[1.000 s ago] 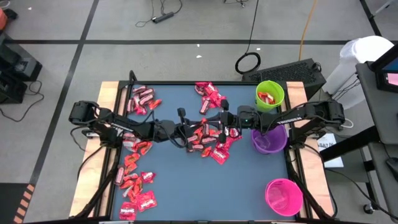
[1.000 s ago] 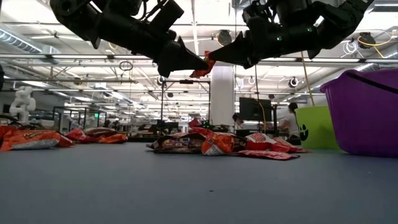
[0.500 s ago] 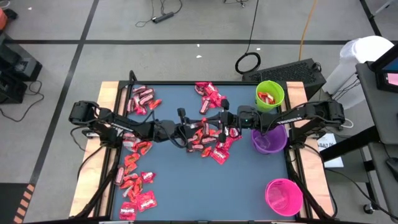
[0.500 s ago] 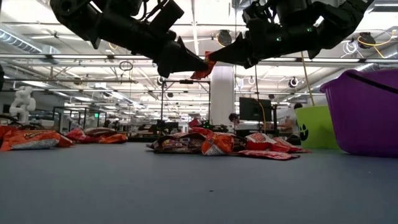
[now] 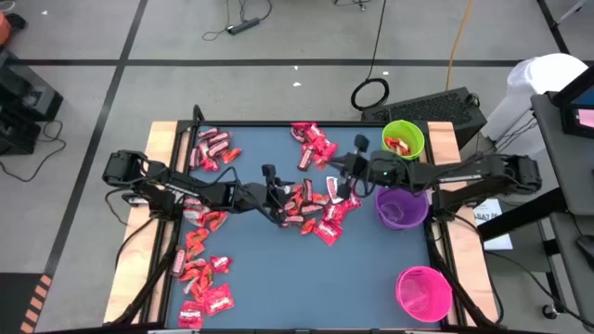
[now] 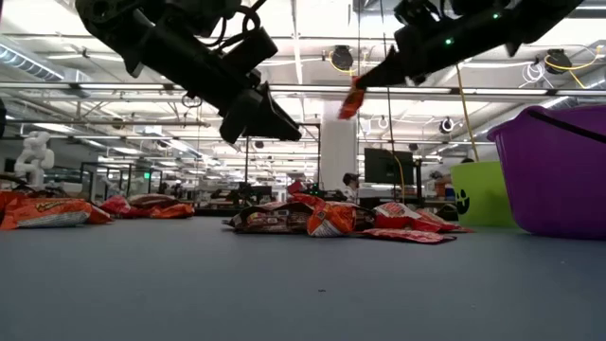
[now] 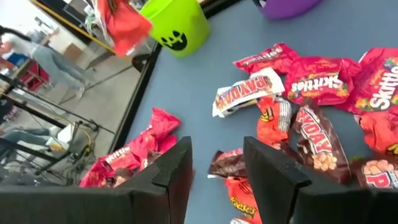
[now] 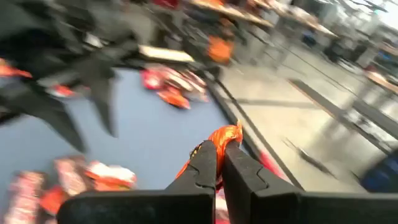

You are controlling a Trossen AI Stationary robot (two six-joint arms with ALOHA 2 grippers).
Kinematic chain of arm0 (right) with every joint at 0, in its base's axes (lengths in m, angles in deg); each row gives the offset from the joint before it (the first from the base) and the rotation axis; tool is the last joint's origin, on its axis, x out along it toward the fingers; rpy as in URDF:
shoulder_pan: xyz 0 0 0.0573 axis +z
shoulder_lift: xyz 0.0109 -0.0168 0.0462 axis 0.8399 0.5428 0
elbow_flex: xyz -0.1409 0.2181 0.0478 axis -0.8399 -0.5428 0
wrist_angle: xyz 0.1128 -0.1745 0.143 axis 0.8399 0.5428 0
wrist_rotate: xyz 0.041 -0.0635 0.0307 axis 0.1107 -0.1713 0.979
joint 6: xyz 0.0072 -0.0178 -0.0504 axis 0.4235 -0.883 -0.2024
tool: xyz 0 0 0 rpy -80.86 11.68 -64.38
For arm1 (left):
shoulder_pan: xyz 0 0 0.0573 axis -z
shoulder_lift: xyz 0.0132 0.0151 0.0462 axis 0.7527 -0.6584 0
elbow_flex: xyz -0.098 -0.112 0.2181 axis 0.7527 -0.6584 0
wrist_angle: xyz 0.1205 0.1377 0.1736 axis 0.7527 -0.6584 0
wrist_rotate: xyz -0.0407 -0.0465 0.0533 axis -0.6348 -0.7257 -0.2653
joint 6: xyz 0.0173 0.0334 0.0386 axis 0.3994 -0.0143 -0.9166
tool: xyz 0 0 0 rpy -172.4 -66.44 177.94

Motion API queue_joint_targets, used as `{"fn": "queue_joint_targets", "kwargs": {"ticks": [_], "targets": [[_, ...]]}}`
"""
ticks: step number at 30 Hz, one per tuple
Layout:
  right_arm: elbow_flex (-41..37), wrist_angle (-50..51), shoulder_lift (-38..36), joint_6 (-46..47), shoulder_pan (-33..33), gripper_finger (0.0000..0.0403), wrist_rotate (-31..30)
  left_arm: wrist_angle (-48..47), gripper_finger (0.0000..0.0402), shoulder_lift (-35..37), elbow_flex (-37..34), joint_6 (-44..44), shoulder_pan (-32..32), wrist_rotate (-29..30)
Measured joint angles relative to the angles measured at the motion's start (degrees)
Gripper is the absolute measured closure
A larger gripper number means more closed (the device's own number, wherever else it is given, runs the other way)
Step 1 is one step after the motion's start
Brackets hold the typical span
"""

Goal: Organize candy in baskets
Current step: Put the orange chocolate bar into the green bucket

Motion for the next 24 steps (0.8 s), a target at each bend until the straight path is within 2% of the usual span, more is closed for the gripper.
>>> {"fn": "queue_joint_targets", "kwargs": {"ticks": [5, 12, 17, 24], "targets": [[0.0, 9.82, -7.24, 1.51, -2.65, 0.0399, -7.82, -0.62, 0.0251, 0.0, 0.0, 1.38, 0.0, -0.97], [0.58, 25.61, -15.31, 4.55, -8.65, 0.0399, -15.58, -0.57, 0.0251, -0.01, -0.02, 1.42, 0.0, -2.3], [5.36, 41.03, -16.57, 10.27, -14.04, 0.0399, -15.78, -0.42, 0.0251, -0.01, -0.04, 1.48, 0.0, -2.74], [13.98, 58.7, -13.59, 15.48, -21.79, 0.0399, -15.72, -0.42, 0.0251, -0.01, -0.07, 1.59, 0.0, -4.52]]}}
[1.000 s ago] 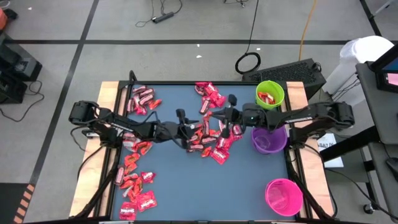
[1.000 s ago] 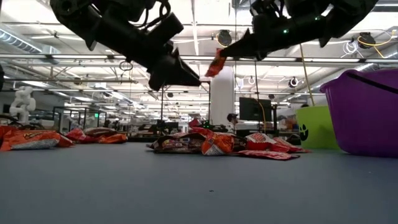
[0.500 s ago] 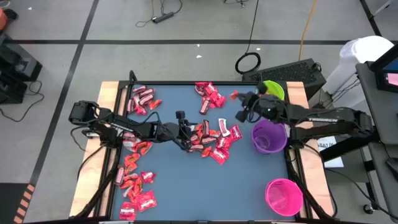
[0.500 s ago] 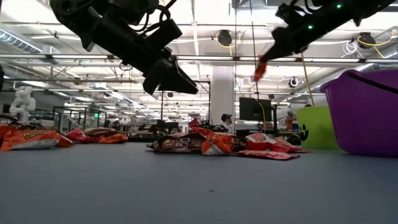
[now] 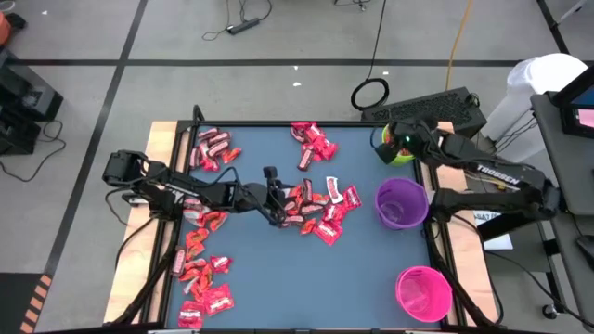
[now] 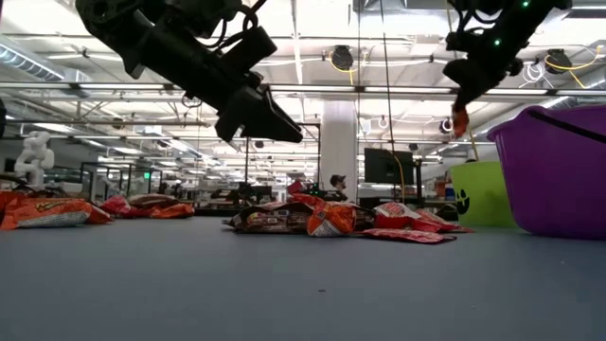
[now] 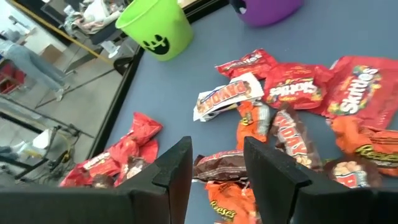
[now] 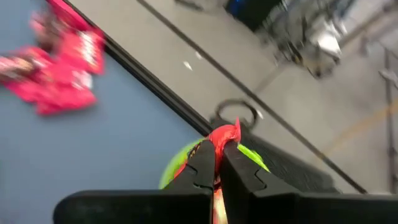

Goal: Organize candy in baskets
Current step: Put the orange chocolate bar into the green bucket

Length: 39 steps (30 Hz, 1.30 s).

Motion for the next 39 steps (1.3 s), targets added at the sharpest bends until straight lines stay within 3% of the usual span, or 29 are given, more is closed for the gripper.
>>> {"fn": "queue_joint_targets", "kwargs": {"ticks": [12, 20, 27, 32, 39], "targets": [[1.03, 6.44, 9.26, -0.72, -12.48, 0.0399, 0.9, -0.02, 0.0251, -0.04, 0.0, 1.28, -0.02, -2.22], [1.01, 6.41, 14.44, -3.24, -13.79, 0.0393, 9.56, 0.02, 0.0251, -0.04, 0.0, 2.64, -0.02, -2.22], [1.39, 6.57, 14.93, -4.44, -13.79, 0.031, 9.26, 0.72, 0.0251, -0.07, 0.28, 4.18, -0.02, -2.2], [6.37, 8.62, 13.73, -4.42, -13.3, 0.0249, 10.35, 1.81, 0.0251, -0.07, 0.35, 4.2, -0.02, -2.2], [8.86, 1.88, 10.79, -5.47, -8.02, 0.0212, 28.21, 1.49, 0.0251, -0.08, 0.35, 4.29, -0.02, -2.32]]}}
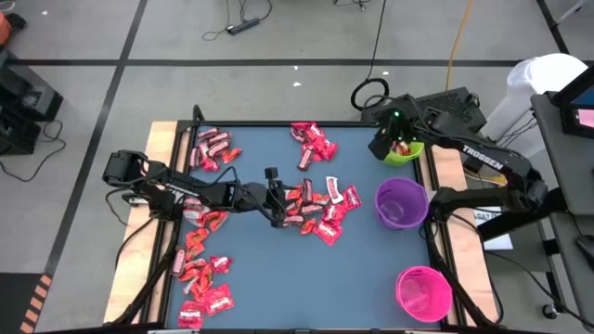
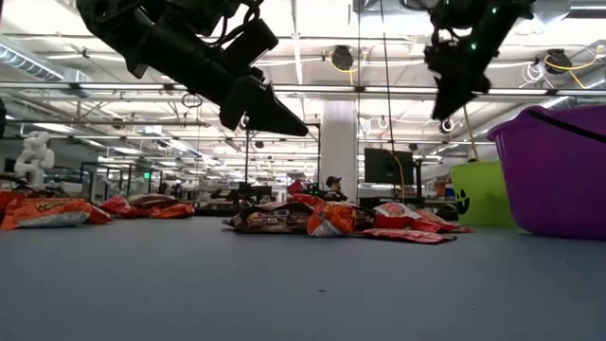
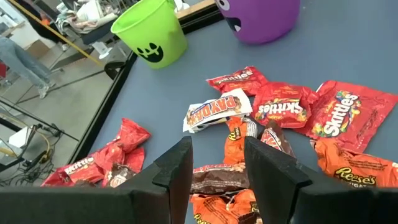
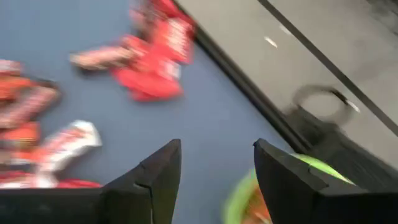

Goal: Organize candy in baskets
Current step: Put the orange chocolate bar into the green bucket

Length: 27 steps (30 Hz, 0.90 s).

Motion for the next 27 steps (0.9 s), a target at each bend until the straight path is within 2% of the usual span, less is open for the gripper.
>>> {"fn": "queue_joint_targets", "kwargs": {"ticks": [4, 13, 17, 21, 27], "targets": [[-1.14, -4.96, -0.26, -1.39, 4.19, 0.0212, 3.98, -0.02, 0.0251, -0.01, 0.0, 0.0, 0.0, -0.16], [-7.78, -18.68, 0.11, -2.81, 13.95, 0.0213, 4.07, -3.89, 0.0251, 0.01, 0.02, 3.01, -0.37, -0.4], [-9.89, -21.78, 0.11, -2.55, 17.18, 0.0213, 4.05, -8.83, 0.0251, 0.01, 0.02, 9.75, -2.25, -0.42], [-10.31, -22.53, 0.11, -2.56, 19.14, 0.0213, 3.83, -14.6, 0.0251, -0.31, 0.02, 20.03, -6.14, -2.02], [-10.31, -24.93, 0.11, -2.59, 19.69, 0.0213, 3.63, -16.65, 0.0251, -3.66, 0.04, 31.65, -10.83, -11.57]]}}
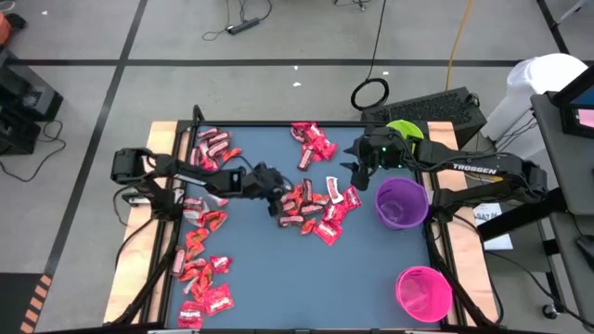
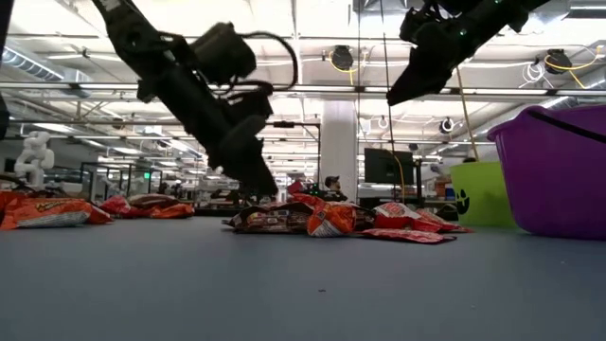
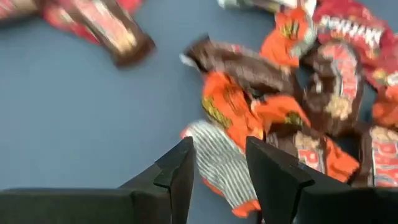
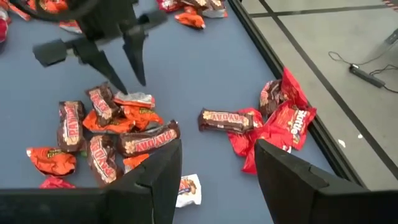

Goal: Organize candy in baskets
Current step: Put the orange chocolate bar into the green bucket

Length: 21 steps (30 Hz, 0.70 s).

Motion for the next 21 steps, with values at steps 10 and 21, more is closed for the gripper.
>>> {"fn": "queue_joint_targets", "kwargs": {"ticks": [10, 21], "targets": [[0.0, -0.04, 0.0, -0.39, -0.04, 0.0213, -0.04, 0.82, 0.0251, -5.13, 0.07, 0.39, -0.8, -6.91], [0.02, -1.64, 0.21, 1.79, -0.04, 0.0213, -0.02, 2.06, 0.0343, -5.9, 0.1, -11.52, -0.71, -6.39]]}}
